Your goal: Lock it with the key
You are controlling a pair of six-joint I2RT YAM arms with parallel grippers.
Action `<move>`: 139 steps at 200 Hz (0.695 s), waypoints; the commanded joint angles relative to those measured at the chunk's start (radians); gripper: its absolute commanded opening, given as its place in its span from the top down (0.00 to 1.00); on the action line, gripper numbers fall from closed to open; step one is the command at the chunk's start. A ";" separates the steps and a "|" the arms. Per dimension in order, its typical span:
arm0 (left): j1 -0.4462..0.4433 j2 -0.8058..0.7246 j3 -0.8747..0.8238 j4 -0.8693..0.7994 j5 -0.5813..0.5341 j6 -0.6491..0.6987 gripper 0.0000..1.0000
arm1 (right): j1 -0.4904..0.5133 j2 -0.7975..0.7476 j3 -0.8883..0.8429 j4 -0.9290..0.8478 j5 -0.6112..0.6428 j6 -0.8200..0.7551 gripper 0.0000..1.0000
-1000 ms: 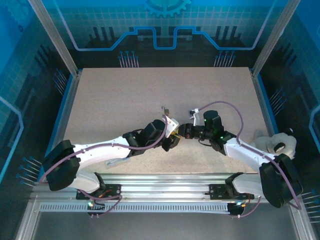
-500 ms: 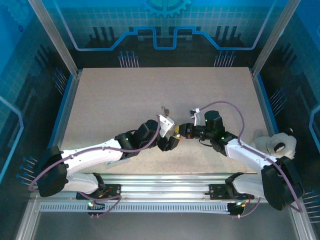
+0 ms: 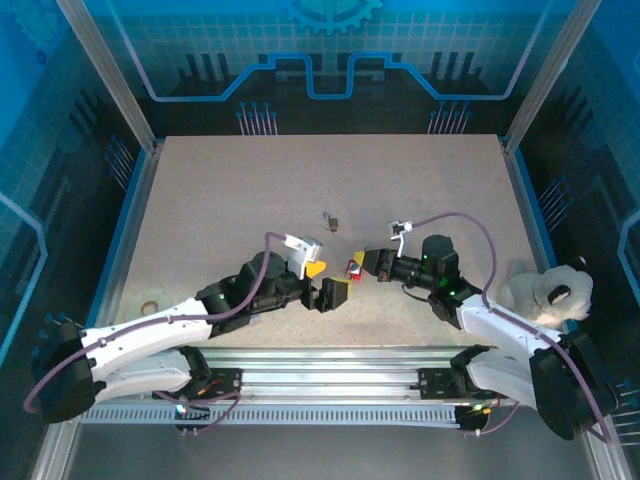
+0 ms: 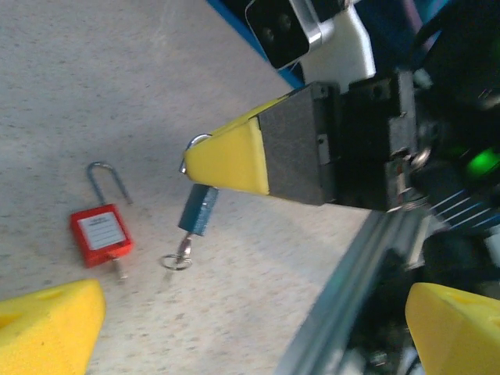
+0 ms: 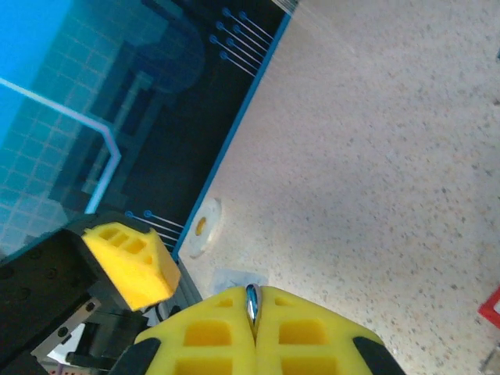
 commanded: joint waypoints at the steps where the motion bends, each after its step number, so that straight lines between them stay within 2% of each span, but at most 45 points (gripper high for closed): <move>1: 0.017 -0.011 -0.071 0.170 0.139 -0.195 0.01 | -0.009 -0.038 -0.026 0.182 0.009 0.047 1.00; 43: 0.021 0.024 -0.119 0.350 0.196 -0.341 0.01 | -0.007 -0.032 -0.052 0.296 0.017 0.078 1.00; 80: 0.029 0.044 -0.157 0.466 0.188 -0.444 0.01 | -0.007 0.003 -0.062 0.386 0.001 0.107 1.00; 139: 0.031 0.167 -0.181 0.665 0.192 -0.604 0.01 | 0.001 0.011 -0.078 0.452 -0.008 0.106 1.00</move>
